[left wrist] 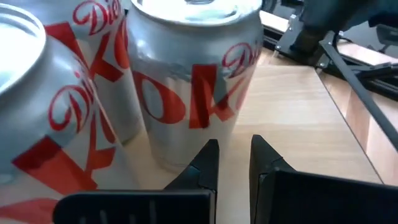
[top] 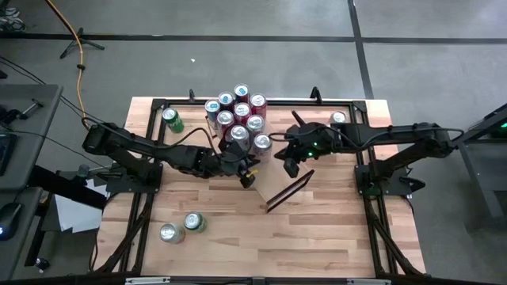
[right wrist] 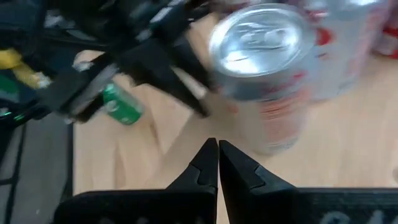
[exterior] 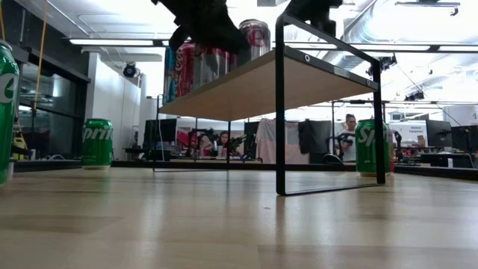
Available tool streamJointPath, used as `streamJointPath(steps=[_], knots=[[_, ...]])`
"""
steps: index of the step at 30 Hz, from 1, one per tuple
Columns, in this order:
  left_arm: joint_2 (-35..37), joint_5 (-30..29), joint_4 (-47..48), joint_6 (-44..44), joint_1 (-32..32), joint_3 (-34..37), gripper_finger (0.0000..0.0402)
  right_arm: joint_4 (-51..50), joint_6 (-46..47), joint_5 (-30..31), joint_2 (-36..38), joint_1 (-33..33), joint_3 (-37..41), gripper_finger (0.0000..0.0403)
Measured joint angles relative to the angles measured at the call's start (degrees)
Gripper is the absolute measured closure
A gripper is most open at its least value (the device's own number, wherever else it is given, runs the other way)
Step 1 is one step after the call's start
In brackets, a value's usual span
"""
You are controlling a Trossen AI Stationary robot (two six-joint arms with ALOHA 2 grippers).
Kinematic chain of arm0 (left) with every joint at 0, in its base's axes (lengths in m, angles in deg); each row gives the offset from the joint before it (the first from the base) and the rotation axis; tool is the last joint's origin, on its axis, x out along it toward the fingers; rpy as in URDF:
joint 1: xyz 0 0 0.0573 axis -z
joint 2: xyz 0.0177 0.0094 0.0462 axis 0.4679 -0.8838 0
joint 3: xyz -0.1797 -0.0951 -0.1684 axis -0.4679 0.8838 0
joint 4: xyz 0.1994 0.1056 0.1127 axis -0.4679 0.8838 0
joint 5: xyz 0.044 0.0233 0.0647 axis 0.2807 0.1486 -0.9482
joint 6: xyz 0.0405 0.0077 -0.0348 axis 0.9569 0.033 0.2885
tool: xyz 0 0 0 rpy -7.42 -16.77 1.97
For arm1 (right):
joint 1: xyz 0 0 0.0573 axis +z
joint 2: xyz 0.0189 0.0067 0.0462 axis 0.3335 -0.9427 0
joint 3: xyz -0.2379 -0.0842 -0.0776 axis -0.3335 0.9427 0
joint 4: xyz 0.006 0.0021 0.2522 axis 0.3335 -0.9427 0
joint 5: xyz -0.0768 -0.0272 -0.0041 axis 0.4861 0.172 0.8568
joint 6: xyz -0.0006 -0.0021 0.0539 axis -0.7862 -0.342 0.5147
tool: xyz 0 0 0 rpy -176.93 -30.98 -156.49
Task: Place canned beverage on shelf
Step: Put the silver soda can on the shelf aligned with the other silver soda cans
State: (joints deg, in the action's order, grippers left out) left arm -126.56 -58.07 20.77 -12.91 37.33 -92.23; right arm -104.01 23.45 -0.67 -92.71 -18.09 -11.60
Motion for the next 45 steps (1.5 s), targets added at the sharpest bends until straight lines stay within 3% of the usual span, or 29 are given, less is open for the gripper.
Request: streamJointPath(steps=[9,15,19,21,23,29,32,38,45], knots=[[0.0,-0.2,-3.5,3.9,-0.1,0.0,0.0401,5.1,-1.4,-5.0,0.1,3.5,0.0,0.0403],[1.0,4.0,-4.1,9.6,0.1,-3.1,0.0401,9.8,-1.6,-2.0,-1.2,4.0,0.0,0.0403],[4.1,10.9,3.4,10.0,2.0,-7.0,0.0401,12.9,-0.2,-0.7,-3.1,3.9,0.0,0.0403],[7.1,11.5,9.6,10.0,3.5,-8.4,0.0402,15.5,1.6,-0.7,-4.8,3.9,0.0,0.0403],[9.9,9.4,11.8,10.7,5.2,-10.0,0.0401,16.4,3.7,0.0,-6.4,3.9,0.1,0.0403],[20.1,-6.2,14.9,13.6,9.0,-10.4,0.0401,21.9,13.4,8.0,-11.7,3.7,0.0,0.0403],[23.9,-11.0,15.4,13.6,9.6,-10.5,0.0401,21.2,17.7,12.0,-12.5,3.4,0.1,0.0403],[27.2,-12.7,15.7,13.6,9.8,-10.5,0.0402,17.2,20.5,18.1,-11.7,2.9,0.1,0.0403],[27.1,-10.4,18.3,13.6,9.8,-10.4,0.0402,14.4,20.5,20.1,-10.9,2.6,0.0,0.0403]])
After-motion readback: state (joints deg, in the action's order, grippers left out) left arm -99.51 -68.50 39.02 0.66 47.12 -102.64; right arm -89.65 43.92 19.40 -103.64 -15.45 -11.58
